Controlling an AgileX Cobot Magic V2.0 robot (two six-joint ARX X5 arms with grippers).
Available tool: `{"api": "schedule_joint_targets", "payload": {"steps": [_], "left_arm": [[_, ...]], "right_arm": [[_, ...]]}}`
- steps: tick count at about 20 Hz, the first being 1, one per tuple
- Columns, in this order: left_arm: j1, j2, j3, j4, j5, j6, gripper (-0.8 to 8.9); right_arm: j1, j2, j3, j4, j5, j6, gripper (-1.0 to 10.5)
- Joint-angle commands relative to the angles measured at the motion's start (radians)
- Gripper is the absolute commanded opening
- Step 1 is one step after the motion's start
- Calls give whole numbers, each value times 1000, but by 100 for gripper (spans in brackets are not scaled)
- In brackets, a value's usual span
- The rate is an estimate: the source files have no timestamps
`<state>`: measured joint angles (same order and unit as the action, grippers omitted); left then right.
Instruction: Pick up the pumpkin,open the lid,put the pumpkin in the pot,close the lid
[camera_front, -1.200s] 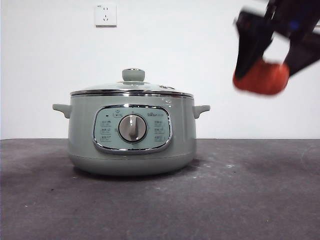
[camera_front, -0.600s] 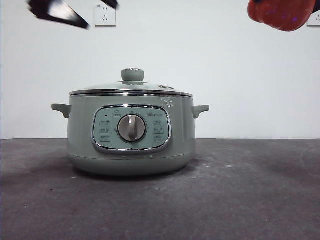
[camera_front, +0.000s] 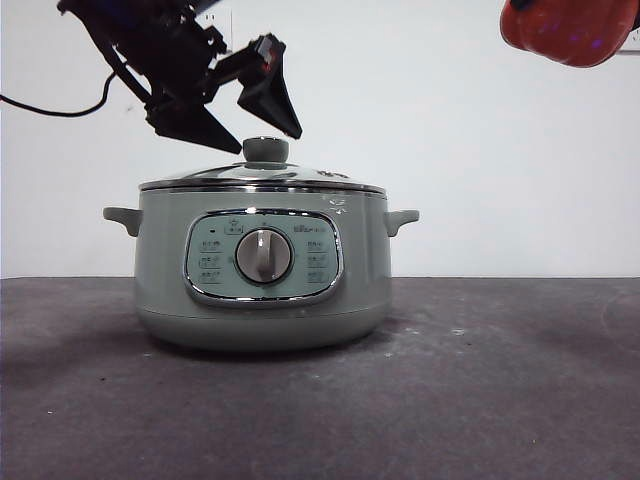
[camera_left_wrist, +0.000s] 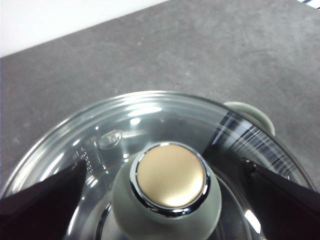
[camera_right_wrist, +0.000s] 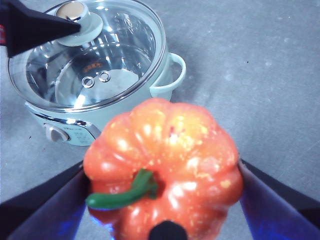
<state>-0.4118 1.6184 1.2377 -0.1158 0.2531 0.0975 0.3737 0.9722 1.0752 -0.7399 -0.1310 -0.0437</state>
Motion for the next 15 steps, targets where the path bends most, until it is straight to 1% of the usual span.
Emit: {"api": "schedule_joint_targets", "payload": {"steps": [1,3,4,6,7,9,10,12,13,15], "left_arm": [[-2,18,2,10,1,12,777],[-6,23,2,10,1,12,776],[-6,24,2,10,2,12,745],[-6,25,2,10,2,13,604],[-7,25,2,10,2,13,573],[-8,27,2,8,2,13,556],[-8,30,2,9,3,13,530],[-9,34,2,3,2,12,336],[-9,34,2,3,2,12,288],[-9,34,2,4,2,12,252]], "right_arm": [[3,0,1,5,-2,9,-11],[3,0,1,5,-1,9,-11],[3,0,1,5,-1,9,-11],[3,0,1,5,-2,9,-11],[3,0,1,5,-2,9,-11],[3,0,1,5,-2,9,-11],[3,0,1,5,-2,9,-11],[3,0,1,5,-2,9,-11],[3,0,1,5,-2,9,-11],[3,0,1,5,-1,9,-11]]}}
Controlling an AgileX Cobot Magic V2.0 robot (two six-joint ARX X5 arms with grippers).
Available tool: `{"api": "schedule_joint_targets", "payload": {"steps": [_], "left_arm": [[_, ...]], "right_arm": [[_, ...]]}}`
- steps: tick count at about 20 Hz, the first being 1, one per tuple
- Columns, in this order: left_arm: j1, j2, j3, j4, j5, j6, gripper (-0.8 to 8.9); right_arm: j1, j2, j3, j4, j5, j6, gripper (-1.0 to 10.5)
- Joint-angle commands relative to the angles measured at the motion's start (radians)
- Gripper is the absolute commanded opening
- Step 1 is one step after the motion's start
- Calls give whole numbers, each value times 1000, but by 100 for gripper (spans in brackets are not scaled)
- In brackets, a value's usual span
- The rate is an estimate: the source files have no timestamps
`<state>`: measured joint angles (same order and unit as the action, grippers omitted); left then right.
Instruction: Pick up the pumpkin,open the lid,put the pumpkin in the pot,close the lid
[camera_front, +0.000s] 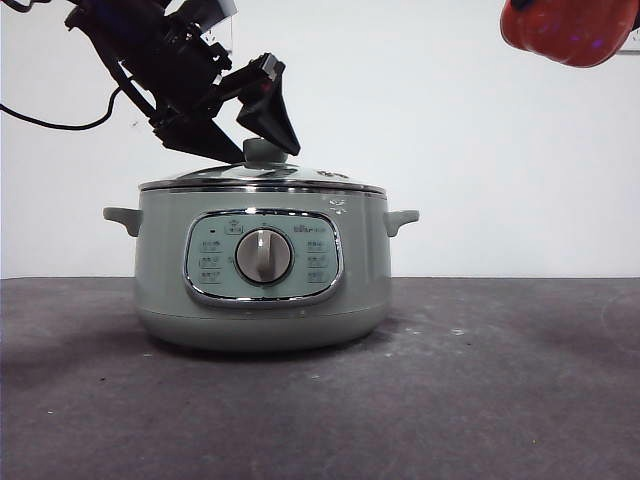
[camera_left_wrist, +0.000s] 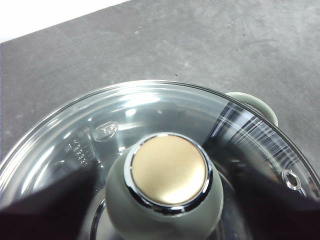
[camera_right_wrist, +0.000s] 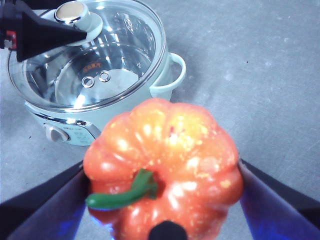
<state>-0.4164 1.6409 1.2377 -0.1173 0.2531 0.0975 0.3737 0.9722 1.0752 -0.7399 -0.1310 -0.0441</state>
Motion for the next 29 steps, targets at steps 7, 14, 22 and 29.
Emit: {"api": "schedule_joint_targets", "payload": {"steps": [7,14,22,29], "left_arm": [[-4,11,2,13,13,12,-15],[-3,4,14,40,17,-3,-8],[-3,-37,155,-100,11,0,-8],[43,-275,183,-256,-18,5,-8]], "right_arm": [[3,0,1,5,-2,10,-11],[3,0,1,5,-2,10,-11],[3,0,1,10,-2,10,-11],[6,39,2,137,-80,26,-13]]}}
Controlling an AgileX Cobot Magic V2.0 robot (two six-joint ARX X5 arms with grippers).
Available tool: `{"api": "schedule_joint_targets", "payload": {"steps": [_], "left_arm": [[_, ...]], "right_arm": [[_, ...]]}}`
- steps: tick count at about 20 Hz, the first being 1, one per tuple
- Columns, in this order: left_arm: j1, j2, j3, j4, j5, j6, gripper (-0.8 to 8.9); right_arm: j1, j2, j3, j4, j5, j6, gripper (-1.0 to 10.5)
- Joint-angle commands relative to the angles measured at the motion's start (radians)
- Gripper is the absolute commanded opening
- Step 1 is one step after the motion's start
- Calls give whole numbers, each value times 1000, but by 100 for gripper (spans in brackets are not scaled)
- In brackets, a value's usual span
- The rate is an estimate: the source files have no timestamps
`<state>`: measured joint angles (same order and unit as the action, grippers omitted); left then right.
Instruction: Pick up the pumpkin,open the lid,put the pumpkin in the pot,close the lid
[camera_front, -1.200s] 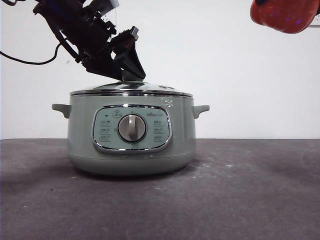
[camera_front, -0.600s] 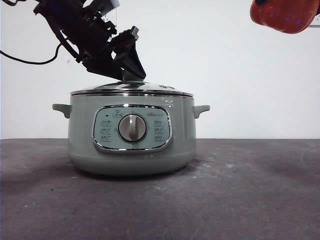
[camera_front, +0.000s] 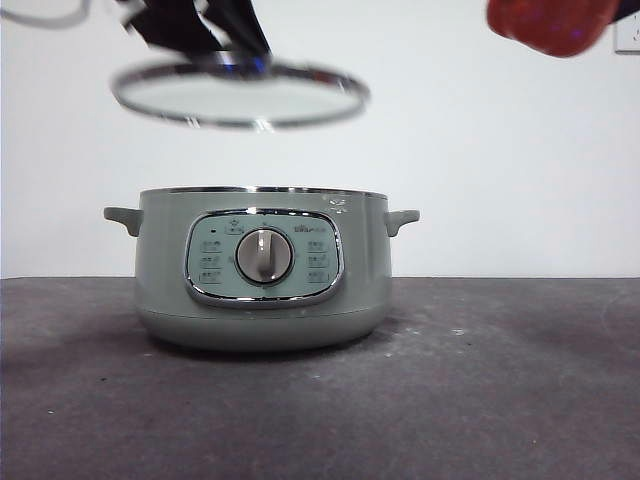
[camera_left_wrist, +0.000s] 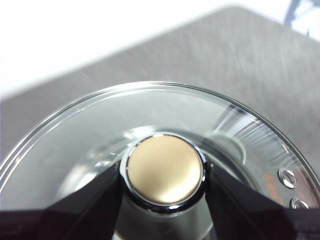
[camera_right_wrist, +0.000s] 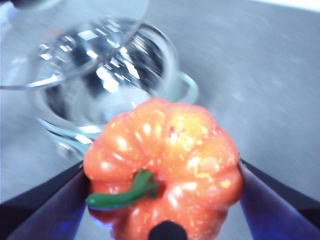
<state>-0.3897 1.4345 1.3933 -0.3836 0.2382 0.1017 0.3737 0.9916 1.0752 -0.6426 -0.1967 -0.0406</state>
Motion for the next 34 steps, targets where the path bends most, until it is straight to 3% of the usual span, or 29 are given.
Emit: {"api": "schedule_joint_targets", "payload": {"steps": [1,7,17,23,30,34], "left_arm": [[27,-113,28,-28,-3,0,-8],[64,-368,28,-252,-77,8,-8],[64,-616,28,-460,-118,-4,-8],[64,-644,28,-523,-117,-4,-8],[64,-644,28,-532,-105,-3,-8],[64,-644,28,-537,-103,0,-8]], "right_arm": [[15,40,7,64,-14,29,-13],[132,291,161,150,-14,29,-13],[255,888,622,173,-3,-63,-13],[279,1051,626,243,55,-150,-13],[296,1126,626,230,126,-171,-13],[296,1137,626,184,125,-171,-1]]}}
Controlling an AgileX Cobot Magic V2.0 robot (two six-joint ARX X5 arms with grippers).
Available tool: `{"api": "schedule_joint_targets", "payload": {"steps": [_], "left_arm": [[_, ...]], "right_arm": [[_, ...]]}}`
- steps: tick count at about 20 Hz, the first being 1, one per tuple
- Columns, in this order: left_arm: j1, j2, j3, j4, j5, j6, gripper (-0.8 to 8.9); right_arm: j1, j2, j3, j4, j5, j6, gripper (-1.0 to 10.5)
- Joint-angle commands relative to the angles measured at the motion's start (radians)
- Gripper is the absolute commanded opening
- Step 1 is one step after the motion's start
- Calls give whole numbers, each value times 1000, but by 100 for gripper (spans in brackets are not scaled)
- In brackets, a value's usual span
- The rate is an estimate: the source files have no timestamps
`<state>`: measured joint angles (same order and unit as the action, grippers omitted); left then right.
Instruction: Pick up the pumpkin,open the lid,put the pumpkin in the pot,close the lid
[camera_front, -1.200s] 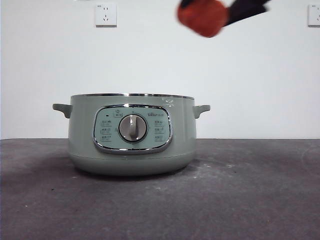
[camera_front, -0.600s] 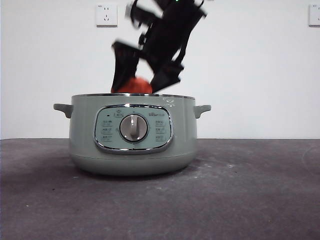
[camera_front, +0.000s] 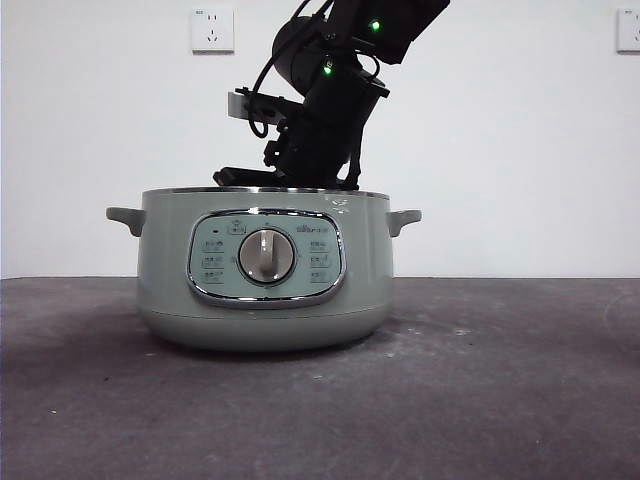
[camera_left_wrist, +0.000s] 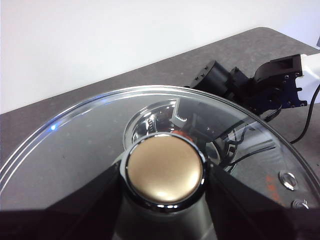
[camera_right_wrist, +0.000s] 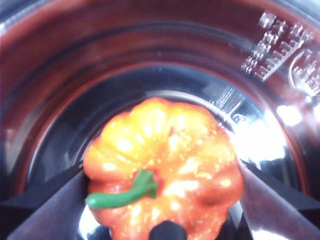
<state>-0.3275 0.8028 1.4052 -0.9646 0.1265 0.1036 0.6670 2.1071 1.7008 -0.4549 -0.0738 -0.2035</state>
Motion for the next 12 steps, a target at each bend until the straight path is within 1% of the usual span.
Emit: {"api": "schedule_joint_targets", "payload": {"steps": [1,3,4,8,10,12], "left_arm": [[2,-13,16,39,9,-2,-8],[2,-13,16,32,9,-2,-8],[2,-13,16,32,9,2,-8],[2,-12,16,37,9,2,-8],[2,-5,16,60,11,2,-8],[2,22,16,106,29,3,-8]], "right_arm": [[4,22,0,-4,2,-4,119],[4,20,1,-2,3,32,583],[4,13,1,-2,3,34,634],[2,-82,4,6,14,34,631],[1,-169,4,-16,68,39,631],[-4,-301,4,-72,134,87,630]]}}
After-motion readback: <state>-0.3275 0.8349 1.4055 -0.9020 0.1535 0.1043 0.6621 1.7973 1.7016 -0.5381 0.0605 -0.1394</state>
